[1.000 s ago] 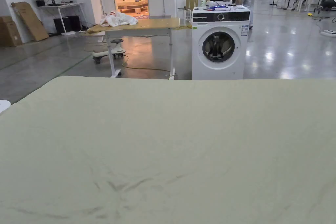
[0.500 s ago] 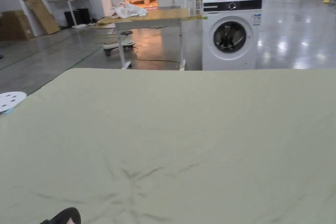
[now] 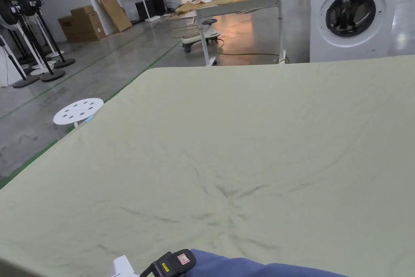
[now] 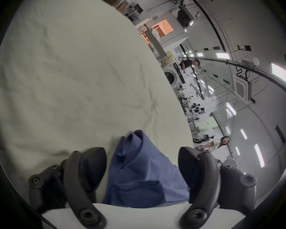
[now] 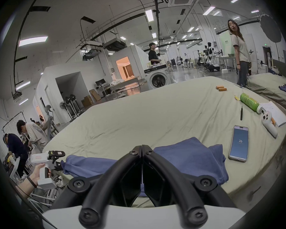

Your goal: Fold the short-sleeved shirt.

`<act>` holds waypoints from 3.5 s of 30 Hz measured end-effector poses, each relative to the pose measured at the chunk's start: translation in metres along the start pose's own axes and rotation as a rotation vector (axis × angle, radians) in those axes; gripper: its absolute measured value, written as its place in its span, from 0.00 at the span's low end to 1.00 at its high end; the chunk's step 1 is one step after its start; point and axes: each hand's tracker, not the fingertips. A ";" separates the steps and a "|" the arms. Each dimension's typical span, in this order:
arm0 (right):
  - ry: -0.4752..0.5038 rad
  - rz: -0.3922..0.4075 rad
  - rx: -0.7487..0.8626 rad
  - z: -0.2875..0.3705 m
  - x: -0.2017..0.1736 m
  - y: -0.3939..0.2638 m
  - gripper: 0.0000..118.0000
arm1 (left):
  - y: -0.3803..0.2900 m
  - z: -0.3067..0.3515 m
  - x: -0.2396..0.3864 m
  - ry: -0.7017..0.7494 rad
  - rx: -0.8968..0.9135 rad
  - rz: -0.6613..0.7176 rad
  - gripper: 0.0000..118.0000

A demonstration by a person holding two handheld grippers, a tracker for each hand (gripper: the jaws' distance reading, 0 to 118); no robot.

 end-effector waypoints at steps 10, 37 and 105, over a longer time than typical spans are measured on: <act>-0.033 -0.014 -0.034 0.008 0.006 -0.009 0.00 | -0.033 -0.010 0.053 -0.036 0.006 0.098 0.04; -0.082 -0.036 0.001 0.034 0.019 -0.016 0.00 | -0.160 -0.130 0.205 0.070 -0.291 -0.669 0.06; 0.018 -0.144 -0.111 -0.009 0.002 -0.015 0.00 | -0.092 -0.023 0.206 -0.171 -0.157 -0.488 0.06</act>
